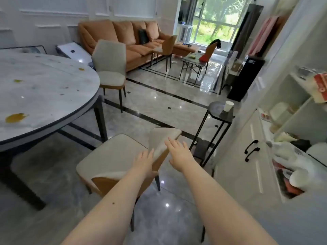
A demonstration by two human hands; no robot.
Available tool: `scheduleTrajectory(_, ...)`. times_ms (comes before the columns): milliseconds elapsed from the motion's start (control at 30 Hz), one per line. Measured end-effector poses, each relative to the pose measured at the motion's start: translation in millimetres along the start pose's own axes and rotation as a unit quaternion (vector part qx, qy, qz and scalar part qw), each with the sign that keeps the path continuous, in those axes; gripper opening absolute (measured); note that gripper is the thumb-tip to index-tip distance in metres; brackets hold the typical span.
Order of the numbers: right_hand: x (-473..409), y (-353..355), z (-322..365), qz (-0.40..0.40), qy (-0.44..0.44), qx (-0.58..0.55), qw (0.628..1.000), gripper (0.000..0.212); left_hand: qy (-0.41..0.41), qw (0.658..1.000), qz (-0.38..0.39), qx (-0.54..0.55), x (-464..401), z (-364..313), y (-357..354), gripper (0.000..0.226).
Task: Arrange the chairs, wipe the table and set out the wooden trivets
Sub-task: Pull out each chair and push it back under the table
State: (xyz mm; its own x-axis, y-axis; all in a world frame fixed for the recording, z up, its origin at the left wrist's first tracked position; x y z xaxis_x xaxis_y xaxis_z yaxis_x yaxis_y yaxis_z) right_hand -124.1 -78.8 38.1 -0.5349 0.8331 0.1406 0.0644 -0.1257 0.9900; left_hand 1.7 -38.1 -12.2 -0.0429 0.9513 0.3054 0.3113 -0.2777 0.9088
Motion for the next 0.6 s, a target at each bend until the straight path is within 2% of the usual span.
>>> scheduleTrajectory(133,-42.3,-17.4,-8.7,0.039,0.008,0.020,0.999,0.074,0.034,0.998,0.053,0.026,-28.5,7.2,-12.3,0.103)
scheduleTrajectory(267,-75.8,-35.0,-14.4,0.086,0.051,0.041,0.994,0.071,0.076,0.986,0.141,0.049,-51.1,17.3,-27.7,0.109)
scheduleTrajectory(400,-100.5,-45.4,-22.9,0.121,0.077,0.054,0.988,0.061,0.116,0.975,0.176,0.066,-65.3,24.5,-31.1,0.081)
scheduleTrajectory(500,-115.2,-59.5,-22.9,0.139,0.113,0.076,0.981,0.055,0.132,0.974,0.182,0.033,-71.2,20.7,-28.5,0.064)
scheduleTrajectory(600,-131.7,-72.6,-22.3,0.134,0.152,0.088,0.975,0.044,0.157,0.965,0.208,0.002,-78.5,16.8,-23.3,0.062)
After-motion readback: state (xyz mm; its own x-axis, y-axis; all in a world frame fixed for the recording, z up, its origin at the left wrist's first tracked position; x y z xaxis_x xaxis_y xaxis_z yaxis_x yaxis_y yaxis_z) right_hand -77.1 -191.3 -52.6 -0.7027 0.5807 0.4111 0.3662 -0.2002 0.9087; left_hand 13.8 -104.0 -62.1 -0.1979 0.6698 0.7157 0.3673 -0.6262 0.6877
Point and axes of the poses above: each hand's wrist, its own x-axis away from the middle knuckle, its own y-axis out of the back of the hand, z = x × y, the point moved 4 cm from there along -x, towards the middle knuckle
